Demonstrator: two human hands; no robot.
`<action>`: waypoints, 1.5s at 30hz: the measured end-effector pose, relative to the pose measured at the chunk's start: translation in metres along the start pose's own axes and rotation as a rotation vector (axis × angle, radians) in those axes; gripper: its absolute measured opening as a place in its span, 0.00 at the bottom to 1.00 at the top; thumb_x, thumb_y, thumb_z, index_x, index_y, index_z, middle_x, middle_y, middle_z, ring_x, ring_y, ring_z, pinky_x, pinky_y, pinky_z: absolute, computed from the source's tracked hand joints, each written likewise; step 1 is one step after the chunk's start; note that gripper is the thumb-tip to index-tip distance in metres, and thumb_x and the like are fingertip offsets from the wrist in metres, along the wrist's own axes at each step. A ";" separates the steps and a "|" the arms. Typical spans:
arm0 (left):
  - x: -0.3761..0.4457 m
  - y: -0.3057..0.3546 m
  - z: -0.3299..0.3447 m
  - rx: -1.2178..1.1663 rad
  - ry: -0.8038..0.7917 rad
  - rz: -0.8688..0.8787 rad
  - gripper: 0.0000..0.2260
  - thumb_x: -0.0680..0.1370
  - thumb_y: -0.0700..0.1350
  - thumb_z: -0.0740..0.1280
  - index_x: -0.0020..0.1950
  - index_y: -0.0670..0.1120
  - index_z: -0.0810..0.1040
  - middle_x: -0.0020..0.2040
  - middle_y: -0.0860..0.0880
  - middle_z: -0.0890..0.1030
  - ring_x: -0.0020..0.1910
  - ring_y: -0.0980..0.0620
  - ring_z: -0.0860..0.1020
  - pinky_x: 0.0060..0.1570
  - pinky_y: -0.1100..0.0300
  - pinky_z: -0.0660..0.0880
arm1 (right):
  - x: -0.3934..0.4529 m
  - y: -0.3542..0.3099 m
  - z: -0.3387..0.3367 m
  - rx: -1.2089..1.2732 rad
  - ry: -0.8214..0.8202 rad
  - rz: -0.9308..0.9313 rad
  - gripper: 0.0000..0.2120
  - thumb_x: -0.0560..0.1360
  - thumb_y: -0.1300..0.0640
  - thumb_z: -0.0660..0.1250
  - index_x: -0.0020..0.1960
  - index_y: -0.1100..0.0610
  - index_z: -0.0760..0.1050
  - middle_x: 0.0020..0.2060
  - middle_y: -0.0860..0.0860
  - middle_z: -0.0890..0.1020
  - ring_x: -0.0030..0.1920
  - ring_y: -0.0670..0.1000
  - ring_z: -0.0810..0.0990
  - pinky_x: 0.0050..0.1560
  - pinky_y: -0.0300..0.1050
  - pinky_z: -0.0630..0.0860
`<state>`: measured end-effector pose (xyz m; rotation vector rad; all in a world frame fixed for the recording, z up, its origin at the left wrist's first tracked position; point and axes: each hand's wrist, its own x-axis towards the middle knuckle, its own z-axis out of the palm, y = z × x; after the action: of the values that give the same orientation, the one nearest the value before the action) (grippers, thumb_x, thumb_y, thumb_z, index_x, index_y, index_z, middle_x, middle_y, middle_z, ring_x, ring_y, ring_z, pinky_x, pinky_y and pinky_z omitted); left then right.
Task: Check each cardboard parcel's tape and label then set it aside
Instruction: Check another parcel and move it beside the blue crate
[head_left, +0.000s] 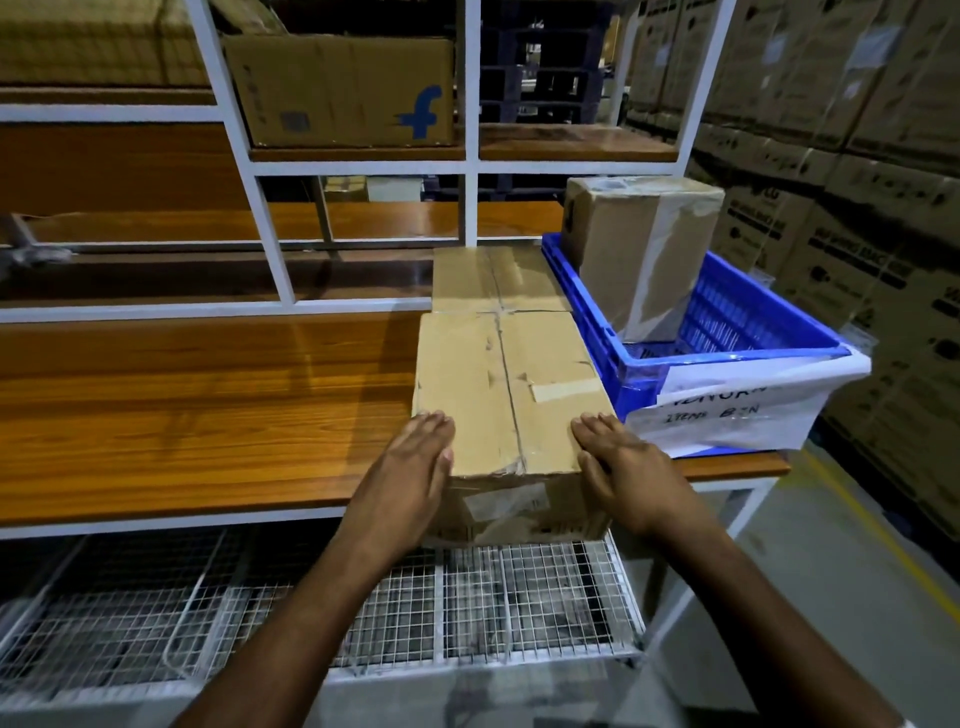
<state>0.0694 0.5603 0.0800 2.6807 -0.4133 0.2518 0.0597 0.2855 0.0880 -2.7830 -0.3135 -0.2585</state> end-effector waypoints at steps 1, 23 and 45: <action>0.001 0.000 0.002 -0.013 0.004 -0.004 0.22 0.85 0.52 0.51 0.79 0.53 0.57 0.79 0.54 0.57 0.78 0.57 0.51 0.72 0.64 0.45 | 0.001 0.001 0.002 0.016 0.011 -0.006 0.22 0.82 0.53 0.59 0.76 0.53 0.66 0.75 0.50 0.67 0.77 0.49 0.60 0.73 0.43 0.60; 0.013 0.008 -0.002 -0.759 -0.150 -0.351 0.39 0.68 0.81 0.45 0.71 0.63 0.71 0.66 0.46 0.78 0.65 0.43 0.76 0.68 0.37 0.68 | 0.019 -0.077 -0.031 0.306 0.412 -0.147 0.34 0.64 0.47 0.79 0.69 0.47 0.75 0.65 0.46 0.79 0.67 0.45 0.76 0.65 0.45 0.74; 0.150 -0.002 -0.068 0.043 -0.061 -0.205 0.19 0.84 0.47 0.55 0.75 0.48 0.65 0.81 0.46 0.52 0.79 0.44 0.45 0.75 0.39 0.51 | 0.181 -0.095 -0.038 -0.194 -0.210 -0.064 0.30 0.84 0.43 0.48 0.79 0.59 0.54 0.78 0.58 0.58 0.77 0.55 0.57 0.76 0.55 0.55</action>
<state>0.2030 0.5542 0.1756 2.7524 -0.1502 0.1202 0.2047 0.3942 0.1902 -3.0012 -0.4512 -0.0109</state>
